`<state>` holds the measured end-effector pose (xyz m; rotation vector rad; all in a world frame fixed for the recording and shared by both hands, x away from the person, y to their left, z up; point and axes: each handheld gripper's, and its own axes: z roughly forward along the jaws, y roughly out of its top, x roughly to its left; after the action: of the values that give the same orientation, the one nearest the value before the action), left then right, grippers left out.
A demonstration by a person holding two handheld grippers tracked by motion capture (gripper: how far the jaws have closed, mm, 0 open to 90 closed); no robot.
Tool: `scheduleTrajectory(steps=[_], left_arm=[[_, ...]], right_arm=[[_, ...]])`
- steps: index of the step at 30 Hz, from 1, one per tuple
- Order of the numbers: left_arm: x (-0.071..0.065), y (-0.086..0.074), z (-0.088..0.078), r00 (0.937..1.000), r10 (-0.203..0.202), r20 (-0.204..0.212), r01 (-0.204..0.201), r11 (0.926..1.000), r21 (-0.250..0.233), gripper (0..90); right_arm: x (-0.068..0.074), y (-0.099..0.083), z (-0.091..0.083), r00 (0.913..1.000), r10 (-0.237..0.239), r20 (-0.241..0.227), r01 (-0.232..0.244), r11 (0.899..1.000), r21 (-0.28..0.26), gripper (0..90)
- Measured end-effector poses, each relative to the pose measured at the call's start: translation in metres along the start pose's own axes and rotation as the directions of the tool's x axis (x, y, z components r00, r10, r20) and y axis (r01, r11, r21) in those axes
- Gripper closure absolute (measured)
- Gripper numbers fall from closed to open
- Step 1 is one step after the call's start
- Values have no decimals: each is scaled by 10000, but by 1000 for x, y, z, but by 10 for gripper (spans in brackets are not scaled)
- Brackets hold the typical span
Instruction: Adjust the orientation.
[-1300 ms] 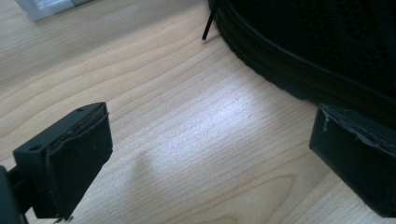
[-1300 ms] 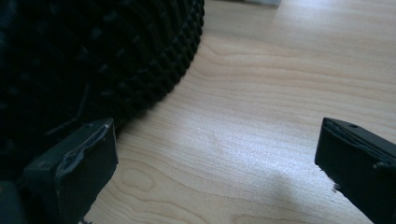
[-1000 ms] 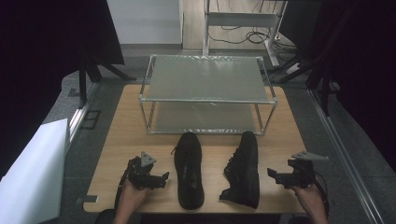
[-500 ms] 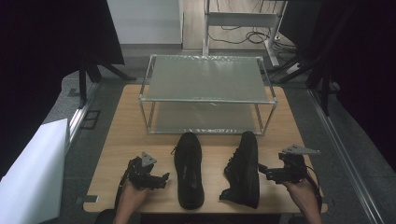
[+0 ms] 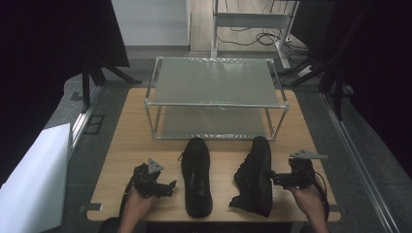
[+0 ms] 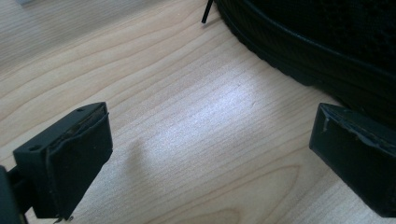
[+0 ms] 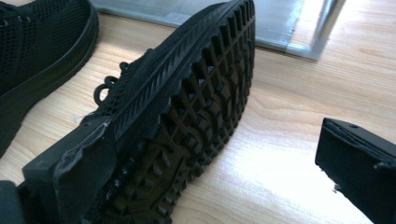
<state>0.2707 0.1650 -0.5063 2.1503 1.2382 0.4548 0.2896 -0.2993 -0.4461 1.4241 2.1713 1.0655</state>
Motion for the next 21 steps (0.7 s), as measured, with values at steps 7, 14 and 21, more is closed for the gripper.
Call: scheduleTrajectory(steps=[7, 14, 21], left_arm=[[1, 0, -1, 10000, -18, -40, 18, 10000, 11, 0], [1, -1, -1, 10000, -7, -77, 8, 10000, 70, 0], [0, -1, 1, 10000, 10, -55, -9, 9999, 110, 0]], right_arm=[[-8, -4, -9, 9993, 140, 348, -138, 9999, -48, 0], [-22, -15, -22, 9940, 829, 708, -813, 9964, -243, 0], [-41, -34, -32, 9831, 1485, 1074, -1448, 9886, -408, 35]])
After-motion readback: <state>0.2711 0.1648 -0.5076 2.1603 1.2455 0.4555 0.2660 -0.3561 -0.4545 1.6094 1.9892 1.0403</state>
